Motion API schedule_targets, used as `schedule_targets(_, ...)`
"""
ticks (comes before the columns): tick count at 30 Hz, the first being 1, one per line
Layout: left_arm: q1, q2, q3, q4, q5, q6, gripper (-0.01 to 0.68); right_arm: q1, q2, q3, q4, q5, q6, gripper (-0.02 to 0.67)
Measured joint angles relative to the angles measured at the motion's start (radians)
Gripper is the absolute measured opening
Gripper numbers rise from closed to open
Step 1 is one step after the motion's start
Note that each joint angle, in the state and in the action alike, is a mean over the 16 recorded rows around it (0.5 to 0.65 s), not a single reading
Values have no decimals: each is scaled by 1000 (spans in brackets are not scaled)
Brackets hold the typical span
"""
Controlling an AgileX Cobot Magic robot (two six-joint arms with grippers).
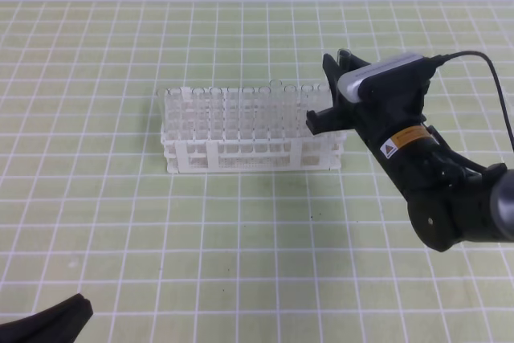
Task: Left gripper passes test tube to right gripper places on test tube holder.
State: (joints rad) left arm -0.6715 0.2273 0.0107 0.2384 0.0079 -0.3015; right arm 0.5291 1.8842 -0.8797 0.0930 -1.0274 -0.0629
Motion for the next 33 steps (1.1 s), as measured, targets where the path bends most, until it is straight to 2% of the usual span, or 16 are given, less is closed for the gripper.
schedule_targets(10,0,0,1,0,-1,1,-2,0,12,0,2,-5,1,96)
schedule_targets(14,0,0,1,0,-1,1,-2,0,12,0,6,-6,1,122)
schedule_targets(17,0,0,0,0,0,1,-2,0,12,0,8,-6,1,175)
schedule_targets(28,0,1,1,0,-1,1,-2,-1,-5,1,12,-6,-1,436)
schedule_targets(33,0,1,2,0,-2,1,-2,-2,-43,15,12,-1,-3,489)
